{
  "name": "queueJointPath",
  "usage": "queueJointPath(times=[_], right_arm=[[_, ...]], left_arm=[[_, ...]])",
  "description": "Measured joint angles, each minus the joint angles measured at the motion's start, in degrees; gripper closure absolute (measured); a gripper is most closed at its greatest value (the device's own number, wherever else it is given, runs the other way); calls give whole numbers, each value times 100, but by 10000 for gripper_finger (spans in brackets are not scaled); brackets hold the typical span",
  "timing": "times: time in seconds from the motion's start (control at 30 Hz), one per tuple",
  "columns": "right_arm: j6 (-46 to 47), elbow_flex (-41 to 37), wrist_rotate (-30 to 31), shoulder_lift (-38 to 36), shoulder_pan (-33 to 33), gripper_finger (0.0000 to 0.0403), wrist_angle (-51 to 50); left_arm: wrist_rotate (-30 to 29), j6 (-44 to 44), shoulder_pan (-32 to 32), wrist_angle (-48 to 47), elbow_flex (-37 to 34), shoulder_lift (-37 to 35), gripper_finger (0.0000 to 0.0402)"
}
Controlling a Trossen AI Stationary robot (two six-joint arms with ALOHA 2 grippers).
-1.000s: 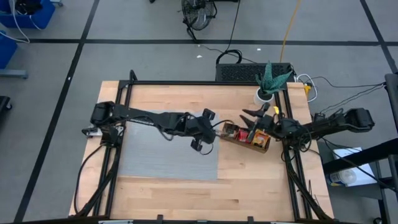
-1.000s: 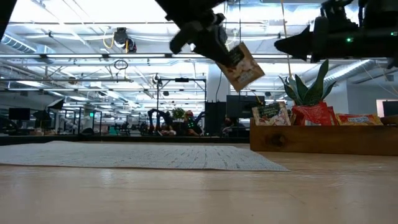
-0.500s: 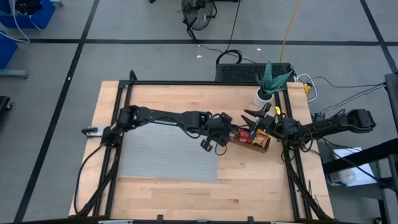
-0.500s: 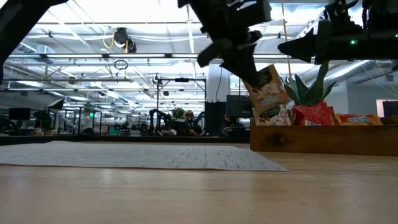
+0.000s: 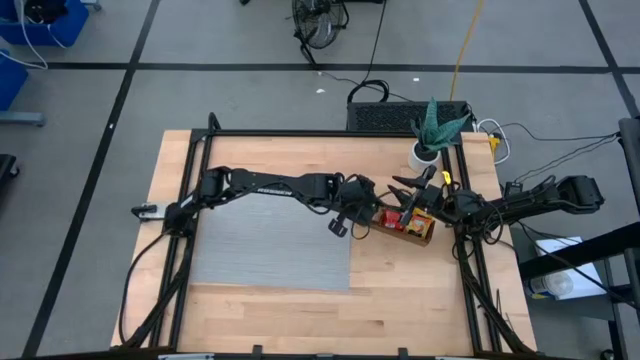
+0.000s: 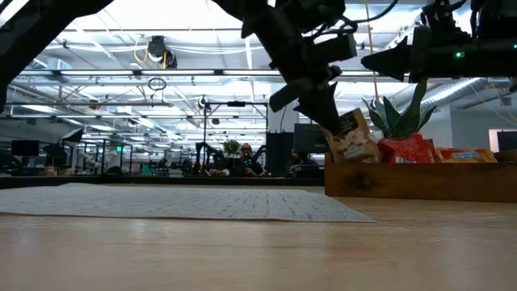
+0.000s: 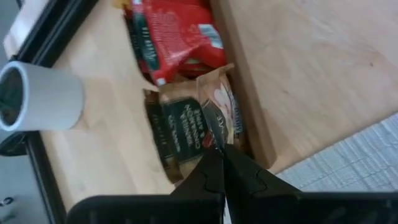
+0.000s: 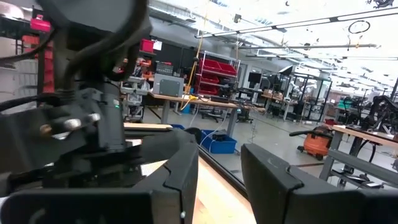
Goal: Pick & Place Tea
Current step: Put the brown tea bag into the left section of the wooden organizer
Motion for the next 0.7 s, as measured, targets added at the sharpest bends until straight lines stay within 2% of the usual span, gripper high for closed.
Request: queueJointPath(times=[0.4,0.7], right_arm=[[0,3,-4,-1,0,291,2],[-36,4,-6,-2,0,291,-5]], left_arm=[[378,-143,121,-22,2,316,401],[313,-566,14,122,-4,319,388]])
